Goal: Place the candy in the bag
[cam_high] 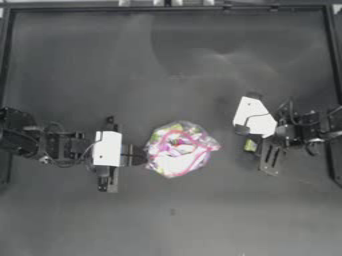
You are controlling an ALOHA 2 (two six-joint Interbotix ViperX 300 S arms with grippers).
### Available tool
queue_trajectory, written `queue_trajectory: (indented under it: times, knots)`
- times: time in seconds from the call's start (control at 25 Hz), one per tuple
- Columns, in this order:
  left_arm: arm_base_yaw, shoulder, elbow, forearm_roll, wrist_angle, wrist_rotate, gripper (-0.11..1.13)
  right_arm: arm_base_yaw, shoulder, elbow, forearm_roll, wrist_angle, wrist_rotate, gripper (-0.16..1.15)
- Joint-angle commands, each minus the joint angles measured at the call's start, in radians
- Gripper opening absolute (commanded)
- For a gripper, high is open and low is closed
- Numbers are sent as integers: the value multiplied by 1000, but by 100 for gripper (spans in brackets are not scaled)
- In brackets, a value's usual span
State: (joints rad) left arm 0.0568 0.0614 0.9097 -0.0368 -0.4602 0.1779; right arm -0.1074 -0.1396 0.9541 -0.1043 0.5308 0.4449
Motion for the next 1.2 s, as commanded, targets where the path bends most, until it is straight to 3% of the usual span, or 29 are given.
queue_trajectory:
  times: [0.04,0.36,0.76,1.04,1.2]
  knots:
    - [-2,-21,-18,0,-6,-2,9,2,-9,-14,5,2,0,44]
    - [-2,-21,-18,0,-5,-2,9,9,-77,-57,-3,77,-2,44]
    - [-3,-21,-18,0,-6,-2,9,40,-221,-186,-69,238,-6,44]
    - [-2,-25,-18,-2,-6,-2,9,94,-215,-298,-121,253,-8,44]
    - [-3,-21,-28,0,-5,-2,9,126,-175,-364,-144,198,-11,44]
